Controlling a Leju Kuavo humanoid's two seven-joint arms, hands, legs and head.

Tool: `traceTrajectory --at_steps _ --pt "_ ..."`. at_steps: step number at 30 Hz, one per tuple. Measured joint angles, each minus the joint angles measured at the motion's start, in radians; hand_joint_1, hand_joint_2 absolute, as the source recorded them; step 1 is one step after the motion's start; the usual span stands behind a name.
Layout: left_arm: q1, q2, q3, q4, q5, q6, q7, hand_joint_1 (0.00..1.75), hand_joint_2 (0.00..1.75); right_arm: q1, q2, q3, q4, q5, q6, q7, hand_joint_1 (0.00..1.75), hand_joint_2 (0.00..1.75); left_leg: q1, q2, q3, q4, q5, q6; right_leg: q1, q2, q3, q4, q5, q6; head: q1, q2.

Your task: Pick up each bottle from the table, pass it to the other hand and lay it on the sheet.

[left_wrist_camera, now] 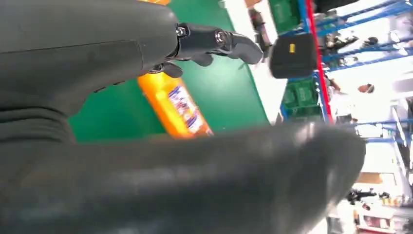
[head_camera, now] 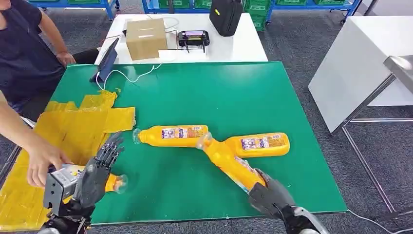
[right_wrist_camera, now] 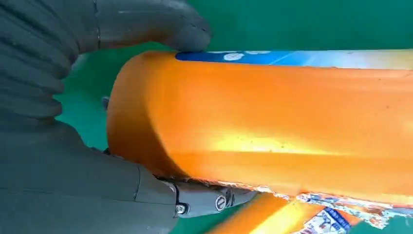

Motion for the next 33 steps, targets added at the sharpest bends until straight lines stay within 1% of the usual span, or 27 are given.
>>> traceTrajectory --at_steps 2,5,8,11,15,17,19,23,33 --pt "0.033 0.001 0.005 -0.003 0.02 -0.019 -0.007 0.0 1.75 0.039 0.026 -0.015 -0.049 0.009 -0.03 -0.023 1.75 1.75 -0.001 0.0 -0.009 0.0 0.003 0.0 0.0 0.0 -0.006 0.003 0.002 0.001 0.0 0.0" --pt "0.086 -0.014 0.003 -0.022 0.039 -0.026 -0.033 0.0 1.75 0.085 0.059 -0.032 -0.169 0.0 -0.031 -0.049 1.75 1.75 -0.004 0.0 -0.016 0.0 0.003 0.0 -0.002 0.0 -0.014 0.004 0.002 0.001 -0.001 0.0" --pt "0.103 -0.025 -0.033 -0.052 0.044 0.012 -0.047 0.0 1.75 0.08 0.099 -0.063 -0.286 -0.033 0.024 -0.073 1.75 1.75 -0.004 0.0 -0.018 0.0 0.004 0.0 -0.002 -0.001 -0.017 0.004 0.002 0.001 0.0 0.0" --pt "0.095 -0.026 -0.078 -0.071 0.026 0.034 -0.05 0.0 1.75 0.058 0.134 -0.073 -0.34 -0.041 0.084 -0.075 1.75 1.75 -0.004 0.0 -0.018 0.0 0.004 0.0 -0.002 -0.001 -0.016 0.004 0.002 0.001 -0.001 0.0" --pt "0.085 -0.026 -0.118 -0.082 -0.037 0.038 -0.052 0.0 1.75 0.031 0.158 -0.073 -0.362 -0.013 0.148 -0.092 1.75 1.75 -0.004 0.0 -0.019 0.0 0.004 0.001 -0.002 -0.001 -0.016 0.004 0.002 0.001 -0.001 0.0" --pt "0.071 -0.026 -0.146 -0.091 -0.026 0.032 -0.044 0.0 1.75 0.007 0.184 -0.057 -0.362 0.007 0.209 -0.103 1.75 1.75 -0.004 0.0 -0.019 0.0 0.005 0.0 -0.002 -0.001 -0.016 0.004 0.002 0.001 0.0 0.0" --pt "0.058 -0.026 -0.168 -0.097 -0.003 0.028 -0.038 0.0 1.75 -0.016 0.206 -0.034 -0.361 0.018 0.239 -0.105 1.75 1.75 -0.004 0.0 -0.018 0.0 0.005 0.0 -0.002 -0.001 -0.016 0.004 0.002 0.001 -0.001 0.0" --pt "0.046 -0.025 -0.194 -0.112 0.042 0.02 -0.041 0.0 1.75 -0.048 0.229 0.004 -0.361 0.019 0.251 -0.106 1.75 1.75 -0.003 -0.001 -0.019 0.0 0.005 0.0 -0.002 -0.002 -0.016 0.005 0.002 0.001 -0.001 0.0" --pt "0.039 -0.021 -0.211 -0.136 0.129 -0.004 -0.063 0.0 1.75 -0.093 0.226 0.072 -0.34 0.038 0.289 -0.113 1.75 1.75 -0.004 -0.002 -0.02 0.0 0.005 0.0 -0.003 -0.002 -0.018 0.004 0.002 0.001 -0.001 0.0"
